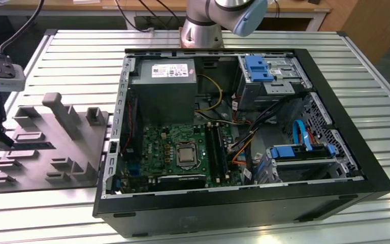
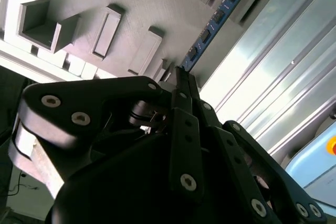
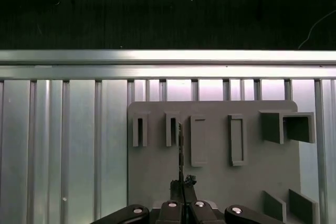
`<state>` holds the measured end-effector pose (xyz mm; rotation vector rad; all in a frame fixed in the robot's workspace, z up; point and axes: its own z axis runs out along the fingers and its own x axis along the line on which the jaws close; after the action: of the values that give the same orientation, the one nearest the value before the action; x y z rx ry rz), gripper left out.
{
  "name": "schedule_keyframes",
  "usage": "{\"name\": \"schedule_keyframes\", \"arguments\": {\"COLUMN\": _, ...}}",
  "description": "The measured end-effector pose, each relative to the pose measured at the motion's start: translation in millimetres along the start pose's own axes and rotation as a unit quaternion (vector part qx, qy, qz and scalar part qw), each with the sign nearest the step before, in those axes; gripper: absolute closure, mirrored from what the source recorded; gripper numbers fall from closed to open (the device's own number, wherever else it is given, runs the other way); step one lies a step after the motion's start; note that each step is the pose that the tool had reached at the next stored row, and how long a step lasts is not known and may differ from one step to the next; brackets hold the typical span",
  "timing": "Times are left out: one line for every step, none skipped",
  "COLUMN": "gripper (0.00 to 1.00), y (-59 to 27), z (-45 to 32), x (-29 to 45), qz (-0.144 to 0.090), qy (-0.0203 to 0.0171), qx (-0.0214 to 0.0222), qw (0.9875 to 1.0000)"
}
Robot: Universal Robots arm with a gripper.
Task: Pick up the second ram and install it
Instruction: 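Pick up the second ram and move it above second insertion slot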
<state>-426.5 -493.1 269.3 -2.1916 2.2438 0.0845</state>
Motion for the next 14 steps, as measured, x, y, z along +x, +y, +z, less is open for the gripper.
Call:
{"name": "schedule_keyframes", "arguments": {"gripper": 0.89, "y": 0.0, "z": -1.8, "x": -0.3, "qz": 0.0, "qy": 0.0, "qx": 0.0, "qw": 1.0}}
{"name": "schedule_keyframes", "arguments": {"gripper": 0.89, "y": 0.1, "z": -3.5, "x": -0.5, "qz": 0.0, "qy": 0.0, "qx": 0.0001, "qw": 1.0}}
{"name": "schedule_keyframes", "arguments": {"gripper": 0.89, "y": 0.2, "z": -5.3, "x": -0.8, "qz": 0.0, "qy": 0.0, "qx": 0.0001, "qw": 1.0}}
{"name": "schedule_keyframes", "arguments": {"gripper": 0.89, "y": 0.3, "z": -7.1, "x": -1.0, "qz": 0.0, "qy": 0.0, "qx": 0.0001, "qw": 1.0}}
{"name": "schedule_keyframes", "arguments": {"gripper": 0.89, "y": 0.3, "z": -8.9, "x": -1.2, "qz": 0.0, "qy": 0.0, "qx": 0.0001, "qw": 1.0}}
{"name": "schedule_keyframes", "arguments": {"gripper": 0.89, "y": 0.4, "z": -10.9, "x": -1.5, "qz": 0.0, "qy": -0.0001, "qx": 0.0001, "qw": 1.0}}
{"name": "schedule_keyframes", "arguments": {"gripper": 0.89, "y": 0.5, "z": -12.8, "x": -1.8, "qz": 0.0, "qy": 0.0, "qx": 0.0001, "qw": 1.0}}
{"name": "schedule_keyframes", "arguments": {"gripper": 0.89, "y": 0.6, "z": -14.4, "x": -2.0, "qz": 0.0, "qy": 0.0, "qx": 0.0001, "qw": 1.0}}
{"name": "schedule_keyframes", "arguments": {"gripper": 0.89, "y": 0.6, "z": -15.6, "x": -2.2, "qz": 0.0, "qy": -0.0001, "qx": 0.0002, "qw": 1.0}}
{"name": "schedule_keyframes", "arguments": {"gripper": 0.89, "y": 0.6, "z": -16.8, "x": -2.4, "qz": 0.0, "qy": -0.0001, "qx": 0.0002, "qw": 1.0}}
{"name": "schedule_keyframes", "arguments": {"gripper": 0.89, "y": 0.7, "z": -18.2, "x": -2.6, "qz": 0.0, "qy": -0.0001, "qx": 0.0003, "qw": 1.0}}
{"name": "schedule_keyframes", "arguments": {"gripper": 0.89, "y": 0.8, "z": -19.8, "x": -2.9, "qz": 0.0, "qy": -0.0001, "qx": 0.0003, "qw": 1.0}}
{"name": "schedule_keyframes", "arguments": {"gripper": 0.89, "y": 0.8, "z": -21.2, "x": -3.2, "qz": 0.0, "qy": -0.0001, "qx": 0.0003, "qw": 1.0}}
{"name": "schedule_keyframes", "arguments": {"gripper": 0.89, "y": 0.9, "z": -22.7, "x": -3.4, "qz": 0.0, "qy": -0.0001, "qx": 0.0003, "qw": 1.0}}
